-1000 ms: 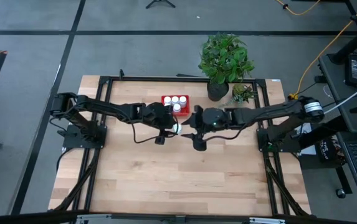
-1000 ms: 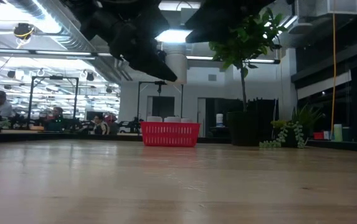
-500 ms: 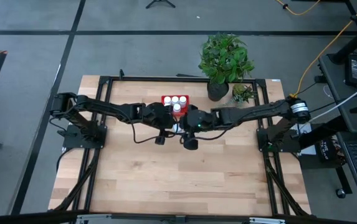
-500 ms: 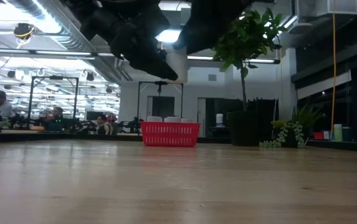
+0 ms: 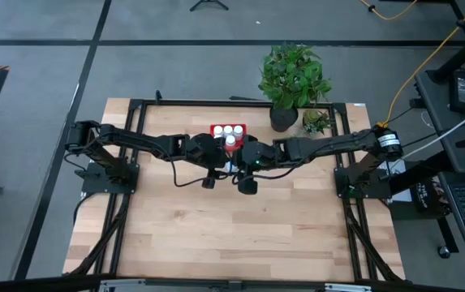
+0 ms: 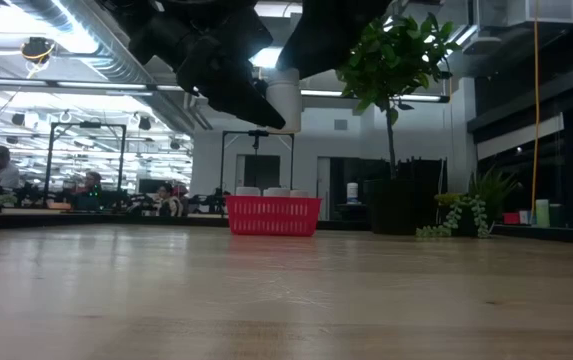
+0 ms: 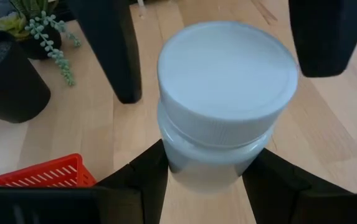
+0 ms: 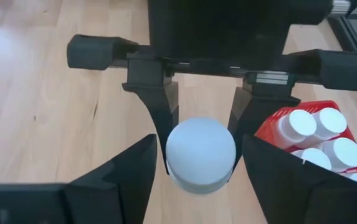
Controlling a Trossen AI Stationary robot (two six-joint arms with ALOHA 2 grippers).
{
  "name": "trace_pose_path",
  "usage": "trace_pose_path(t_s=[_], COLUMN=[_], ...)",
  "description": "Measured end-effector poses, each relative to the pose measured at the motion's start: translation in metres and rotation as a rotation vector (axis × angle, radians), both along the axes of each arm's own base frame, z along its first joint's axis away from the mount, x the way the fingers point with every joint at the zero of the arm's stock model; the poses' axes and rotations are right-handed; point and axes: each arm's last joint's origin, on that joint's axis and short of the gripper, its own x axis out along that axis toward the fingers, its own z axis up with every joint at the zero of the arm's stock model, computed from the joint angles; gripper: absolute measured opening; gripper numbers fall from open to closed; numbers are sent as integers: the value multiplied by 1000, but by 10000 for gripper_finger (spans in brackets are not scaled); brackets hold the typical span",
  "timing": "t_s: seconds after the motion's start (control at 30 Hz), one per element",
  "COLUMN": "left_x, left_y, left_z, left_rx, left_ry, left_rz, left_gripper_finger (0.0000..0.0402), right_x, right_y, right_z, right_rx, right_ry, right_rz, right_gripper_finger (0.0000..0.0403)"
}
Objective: Pick and place pill bottles into a basket
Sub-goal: Put the white pill bottle into the red bin
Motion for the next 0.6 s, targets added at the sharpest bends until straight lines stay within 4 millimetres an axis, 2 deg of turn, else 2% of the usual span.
trace_pose_path(t_s=[0.33,0.6], left_x=[1,1], left_y=[0,0], left_z=[1,2], left_rx=[-5,-8], left_ry=[-11,-28], left_rz=[-9,-16], left_gripper_finger=[171,171], right_x=[0,0], right_y=[0,0], right_z=[0,0], right_rx=[-19,-18], right_ry=[0,-1], right_rz=[15,16], right_gripper_finger=[199,186])
